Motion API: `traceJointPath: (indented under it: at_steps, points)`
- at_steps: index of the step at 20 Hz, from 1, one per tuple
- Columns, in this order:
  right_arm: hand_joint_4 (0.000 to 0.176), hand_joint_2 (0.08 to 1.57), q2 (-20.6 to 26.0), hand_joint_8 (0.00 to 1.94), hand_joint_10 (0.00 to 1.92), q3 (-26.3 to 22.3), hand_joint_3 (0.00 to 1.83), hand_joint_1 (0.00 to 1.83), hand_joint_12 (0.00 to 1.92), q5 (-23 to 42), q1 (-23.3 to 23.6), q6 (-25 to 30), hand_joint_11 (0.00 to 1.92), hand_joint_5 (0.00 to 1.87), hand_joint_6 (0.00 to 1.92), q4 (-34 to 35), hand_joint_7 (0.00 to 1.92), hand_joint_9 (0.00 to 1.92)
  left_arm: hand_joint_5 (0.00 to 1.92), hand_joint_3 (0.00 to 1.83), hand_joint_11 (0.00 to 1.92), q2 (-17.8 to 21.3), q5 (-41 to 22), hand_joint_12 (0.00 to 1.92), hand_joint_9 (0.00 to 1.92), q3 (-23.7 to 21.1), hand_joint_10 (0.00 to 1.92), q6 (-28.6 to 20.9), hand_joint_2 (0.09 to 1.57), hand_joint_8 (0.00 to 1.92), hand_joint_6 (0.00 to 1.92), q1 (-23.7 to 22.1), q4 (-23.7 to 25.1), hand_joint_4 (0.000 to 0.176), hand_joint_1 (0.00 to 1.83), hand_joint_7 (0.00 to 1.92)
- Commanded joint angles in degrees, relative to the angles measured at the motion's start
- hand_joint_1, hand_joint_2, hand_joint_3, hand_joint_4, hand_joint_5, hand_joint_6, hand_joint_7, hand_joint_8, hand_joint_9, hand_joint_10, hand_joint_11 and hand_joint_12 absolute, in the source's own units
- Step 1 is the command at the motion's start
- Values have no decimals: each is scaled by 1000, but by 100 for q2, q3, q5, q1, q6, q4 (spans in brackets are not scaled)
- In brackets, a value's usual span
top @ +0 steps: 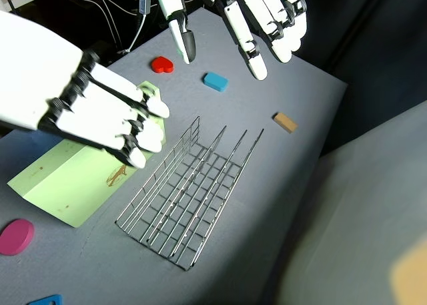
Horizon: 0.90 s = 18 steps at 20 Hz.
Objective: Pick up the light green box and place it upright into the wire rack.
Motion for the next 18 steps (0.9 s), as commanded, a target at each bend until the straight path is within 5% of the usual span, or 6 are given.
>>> traceJointPath:
  at_steps: [1,5,10,18]
  points:
    - [85,908,-59,0,0,39,0,749,570,193,87,-30,0,76,0,-277,106,66,296,2,0,11,-165,702,221,29,8,68,1163,3,0,-103,494,111,144,212]
    - [87,900,-314,0,0,246,0,748,487,140,65,-193,0,38,0,-66,57,22,292,0,0,12,-61,701,221,38,6,156,1159,2,0,-73,286,110,155,212]
    - [115,890,-542,2,0,404,0,749,342,94,-62,-174,0,0,0,41,10,0,287,0,0,153,-316,702,223,-78,5,-74,1158,0,0,300,418,111,157,208]
    - [118,875,-766,0,0,564,0,748,338,104,-330,-114,0,0,0,67,0,0,283,0,0,223,-92,683,217,55,1,388,1158,0,2,327,530,111,159,191]
